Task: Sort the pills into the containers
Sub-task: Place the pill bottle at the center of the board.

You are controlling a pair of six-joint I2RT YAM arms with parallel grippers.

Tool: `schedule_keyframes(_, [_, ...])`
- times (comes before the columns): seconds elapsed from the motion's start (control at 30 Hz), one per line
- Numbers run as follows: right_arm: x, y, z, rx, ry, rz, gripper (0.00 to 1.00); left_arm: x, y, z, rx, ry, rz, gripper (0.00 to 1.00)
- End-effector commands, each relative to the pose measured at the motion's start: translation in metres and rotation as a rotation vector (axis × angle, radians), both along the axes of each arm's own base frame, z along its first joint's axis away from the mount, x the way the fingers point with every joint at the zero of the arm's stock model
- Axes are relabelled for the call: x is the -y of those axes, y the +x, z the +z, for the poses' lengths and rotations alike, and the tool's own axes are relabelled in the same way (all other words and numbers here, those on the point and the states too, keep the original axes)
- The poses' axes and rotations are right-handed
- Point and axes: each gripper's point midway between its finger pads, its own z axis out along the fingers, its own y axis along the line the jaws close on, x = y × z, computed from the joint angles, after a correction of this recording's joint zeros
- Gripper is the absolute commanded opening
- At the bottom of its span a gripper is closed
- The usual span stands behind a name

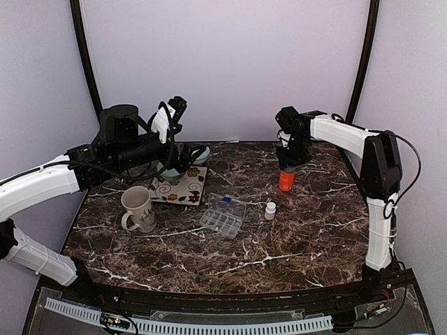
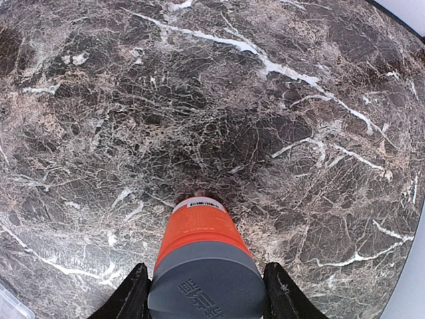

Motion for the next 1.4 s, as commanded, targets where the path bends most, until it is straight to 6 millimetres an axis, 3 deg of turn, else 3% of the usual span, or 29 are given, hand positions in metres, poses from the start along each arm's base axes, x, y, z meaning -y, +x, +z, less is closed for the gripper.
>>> schedule_keyframes(0.0, [0.002,0.003,0.000,0.009,0.013,-0.010,0.46,-0.003,0.003,0.009,0.020,-0.024,0.015,0.99])
schedule_keyframes(0.17, [0.002,0.003,0.004,0.020,0.019,-0.010,0.58,-0.005,0.003,0.010,0.022,-0.033,0.021,0.99])
schedule_keyframes(0.47, [0.004,0.003,0.013,0.040,0.017,-0.014,0.69,-0.008,0.004,0.011,0.014,-0.046,0.040,0.99])
schedule_keyframes(0.8, [0.010,0.001,0.020,0.064,0.002,-0.032,0.73,-0.011,0.004,0.013,0.021,-0.068,0.054,0.99])
schedule_keyframes(0.97, [0.013,0.004,0.040,0.123,0.007,-0.043,0.78,-0.014,0.006,0.013,0.015,-0.081,0.075,0.99])
schedule_keyframes(1.13, [0.004,0.005,0.076,0.246,0.023,-0.006,0.80,-0.014,0.008,0.012,0.005,-0.088,0.081,0.99])
schedule_keyframes(1.23, [-0.009,-0.006,0.097,0.307,0.021,0.049,0.80,-0.014,0.008,0.010,-0.004,-0.088,0.076,0.99])
schedule_keyframes(1.37, [-0.030,-0.032,0.102,0.306,0.019,0.114,0.77,-0.015,0.010,0.005,-0.010,-0.086,0.086,0.99])
